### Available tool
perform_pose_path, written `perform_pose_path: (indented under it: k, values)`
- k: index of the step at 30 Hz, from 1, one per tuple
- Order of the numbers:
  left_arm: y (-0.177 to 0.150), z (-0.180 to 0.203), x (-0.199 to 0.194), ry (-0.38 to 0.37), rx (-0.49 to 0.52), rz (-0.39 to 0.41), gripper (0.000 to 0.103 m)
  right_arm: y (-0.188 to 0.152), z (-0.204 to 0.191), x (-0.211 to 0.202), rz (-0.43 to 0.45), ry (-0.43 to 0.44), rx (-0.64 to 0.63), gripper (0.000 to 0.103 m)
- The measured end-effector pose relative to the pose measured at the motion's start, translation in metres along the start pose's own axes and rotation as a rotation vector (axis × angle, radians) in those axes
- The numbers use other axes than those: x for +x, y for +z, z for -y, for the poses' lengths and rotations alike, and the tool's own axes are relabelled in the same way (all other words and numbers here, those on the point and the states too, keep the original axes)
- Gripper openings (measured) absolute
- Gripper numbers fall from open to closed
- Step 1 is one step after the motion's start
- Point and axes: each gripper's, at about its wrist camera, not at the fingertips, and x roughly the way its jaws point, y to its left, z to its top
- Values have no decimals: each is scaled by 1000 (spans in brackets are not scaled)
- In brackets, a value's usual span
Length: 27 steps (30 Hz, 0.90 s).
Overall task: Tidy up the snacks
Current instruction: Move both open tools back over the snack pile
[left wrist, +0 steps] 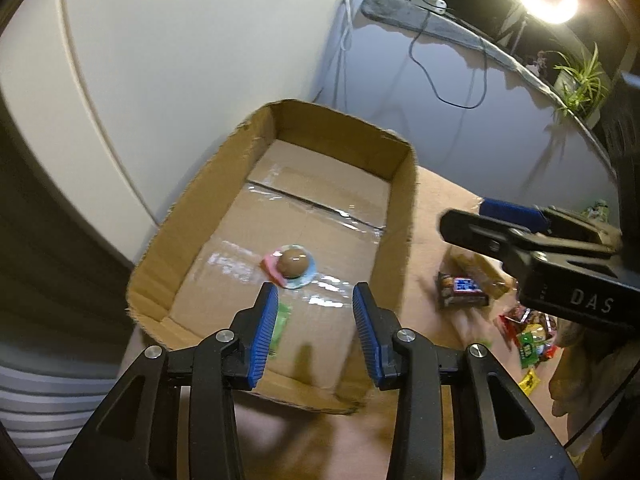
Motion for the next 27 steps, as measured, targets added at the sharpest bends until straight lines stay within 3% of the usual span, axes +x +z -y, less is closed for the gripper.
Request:
perform_pose_path:
  k: [4,14,22,27]
  values:
    - [0,16,-2,-34,32,3,45,-21,34,-23,12,-31,82,67]
    - [-3,72,4,-156,132,-38,50,-100,125,-78,-3,-153,271,67]
    - [-24,116,24,-224,206,-123,50,-164,162,-99,-60,-233,354,67]
    - [-40,129,37,-244,259,-166,47,-198,165,-107,-79,-230,392,67]
